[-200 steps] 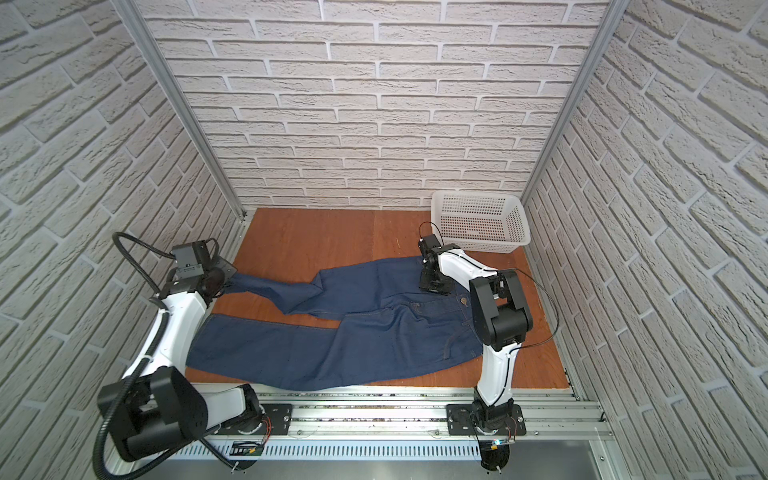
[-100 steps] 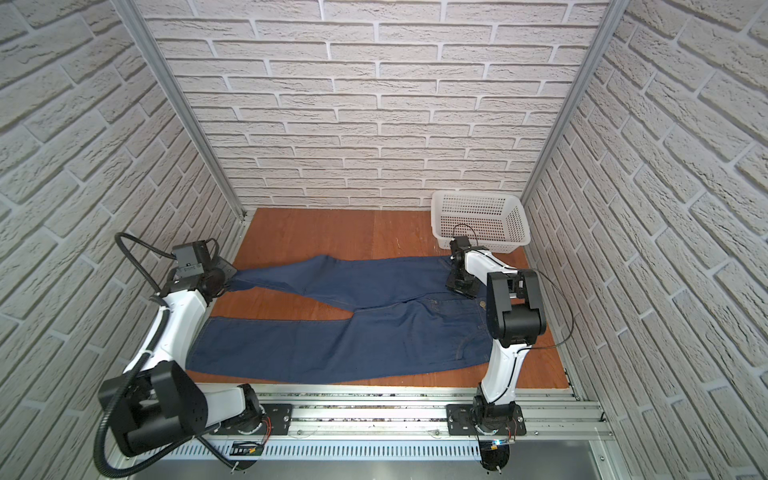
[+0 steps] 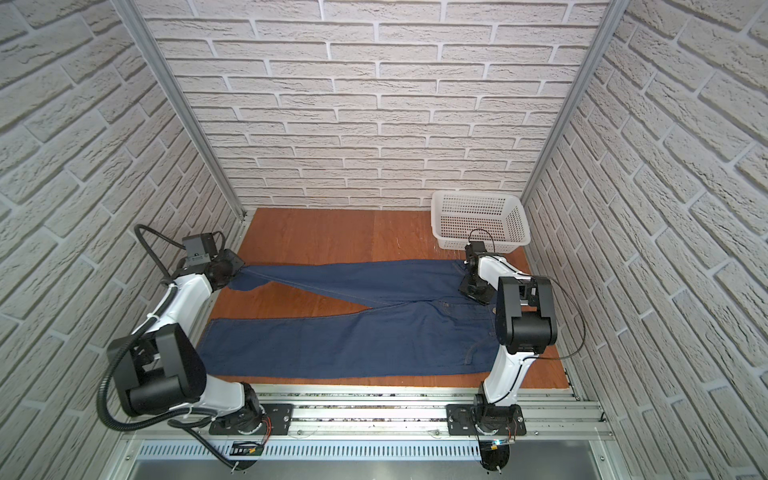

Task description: Fold and stack the trousers

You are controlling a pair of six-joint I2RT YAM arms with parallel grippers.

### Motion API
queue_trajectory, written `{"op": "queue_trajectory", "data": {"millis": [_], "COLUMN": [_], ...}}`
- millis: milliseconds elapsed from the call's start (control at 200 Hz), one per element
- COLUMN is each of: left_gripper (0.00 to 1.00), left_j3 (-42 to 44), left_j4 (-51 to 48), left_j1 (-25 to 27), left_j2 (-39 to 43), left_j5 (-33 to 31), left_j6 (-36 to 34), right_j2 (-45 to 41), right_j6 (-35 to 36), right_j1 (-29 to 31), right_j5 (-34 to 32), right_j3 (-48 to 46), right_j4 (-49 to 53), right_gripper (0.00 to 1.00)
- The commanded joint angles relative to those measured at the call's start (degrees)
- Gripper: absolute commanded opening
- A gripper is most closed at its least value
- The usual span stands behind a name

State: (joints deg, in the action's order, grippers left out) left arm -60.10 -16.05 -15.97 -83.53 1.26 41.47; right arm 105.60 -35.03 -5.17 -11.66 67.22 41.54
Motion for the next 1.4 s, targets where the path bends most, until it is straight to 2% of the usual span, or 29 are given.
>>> {"op": "queue_trajectory", "data": {"millis": [0,155,260,375,575,685,840,1115,1225,1300,1395], "left_gripper": [0.0,0.0,0.0,0.0,0.0,0.0,0.0,0.0,0.0,0.0,0.0], "left_j3": [-5.3,-15.2,-15.9,-7.8,4.2,4.1,2.0,2.7,3.3,2.1,-2.9], "left_j4": [6.3,5.4,5.9,8.6,11.0,8.5,4.5,2.8,4.5,6.6,7.4], "left_j1": [2.4,8.8,10.6,8.1,0.9,0.6,0.5,0.5,1.3,4.6,12.6], "left_j2": [-1.5,-4.2,-2.2,-0.2,-4.0,-6.0,-7.7,-7.2,-6.5,-6.9,-10.5], "left_j5": [2.1,5.8,4.9,1.8,-4.2,-9.3,-11.4,-10.0,-5.7,-2.7,1.1], "left_j6": [-3.8,-8.2,-9.1,-8.0,-1.9,-3.8,-5.6,-6.1,-7.1,-9.6,-14.2], "right_j2": [-0.3,-0.7,-0.8,-1.0,-0.3,-0.3,-0.1,0.5,0.4,0.6,0.7], "right_j6": [0.6,0.5,0.5,0.5,0.6,0.8,0.6,0.7,0.9,0.8,1.1], "right_j1": [-0.7,-0.1,0.2,0.4,0.6,0.6,0.6,0.6,0.6,0.6,0.6], "right_j5": [-1.5,-0.4,0.1,0.5,1.4,1.2,1.2,1.0,1.2,1.4,1.6], "right_j3": [-1.9,-1.4,-1.2,-1.6,-1.6,-1.8,-1.8,-1.6,-1.4,-1.1,-1.0], "right_j4": [3.2,3.5,3.5,3.1,2.6,2.6,2.5,2.8,2.8,2.8,2.9], "right_gripper": [0.47,0.47,0.47,0.47,0.46,0.46,0.46,0.46,0.46,0.46,0.46]}}
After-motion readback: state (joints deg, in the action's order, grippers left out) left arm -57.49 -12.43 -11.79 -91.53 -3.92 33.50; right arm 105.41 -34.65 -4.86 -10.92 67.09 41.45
